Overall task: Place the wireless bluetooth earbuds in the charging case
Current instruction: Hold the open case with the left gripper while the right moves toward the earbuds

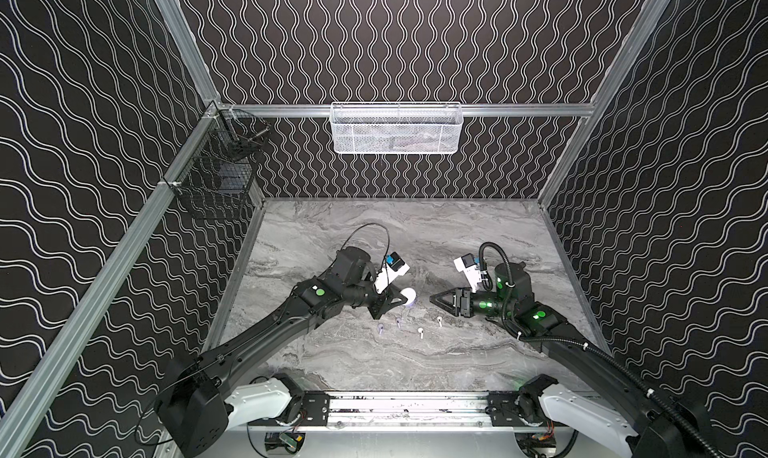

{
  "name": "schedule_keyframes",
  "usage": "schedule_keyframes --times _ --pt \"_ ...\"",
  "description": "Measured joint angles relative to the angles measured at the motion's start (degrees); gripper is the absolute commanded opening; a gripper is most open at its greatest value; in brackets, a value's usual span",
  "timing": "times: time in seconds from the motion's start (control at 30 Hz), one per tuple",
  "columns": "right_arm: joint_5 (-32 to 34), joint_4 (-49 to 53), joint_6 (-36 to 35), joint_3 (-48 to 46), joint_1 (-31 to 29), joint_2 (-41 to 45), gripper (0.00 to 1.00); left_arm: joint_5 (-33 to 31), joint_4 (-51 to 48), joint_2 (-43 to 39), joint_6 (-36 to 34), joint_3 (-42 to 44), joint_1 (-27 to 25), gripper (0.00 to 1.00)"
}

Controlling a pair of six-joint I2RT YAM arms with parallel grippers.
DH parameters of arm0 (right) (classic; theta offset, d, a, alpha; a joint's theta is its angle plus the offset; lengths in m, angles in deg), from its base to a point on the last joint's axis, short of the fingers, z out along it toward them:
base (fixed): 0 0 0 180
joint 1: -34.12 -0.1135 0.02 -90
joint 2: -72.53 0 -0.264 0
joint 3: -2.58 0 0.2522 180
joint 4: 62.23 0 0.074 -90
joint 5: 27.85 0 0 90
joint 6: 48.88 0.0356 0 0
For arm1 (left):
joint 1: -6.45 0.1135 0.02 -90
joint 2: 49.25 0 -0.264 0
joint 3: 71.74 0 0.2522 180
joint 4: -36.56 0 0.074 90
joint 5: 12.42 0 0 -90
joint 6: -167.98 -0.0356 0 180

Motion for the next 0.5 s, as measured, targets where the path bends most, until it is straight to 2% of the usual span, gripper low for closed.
schedule_keyframes --times 0.27,0.5 --pt "-0.44 -3.45 1.53 0.00 -4.83 -3.80 0.58 -0.28 0.00 0.85 -0.04 -0.02 -0.48 0.00" --pt "0.07 -5.25 1.79 0.00 -5.81 -6.47 0.58 -0.26 -0.02 0.90 -0.07 -0.04 -0.76 0.00"
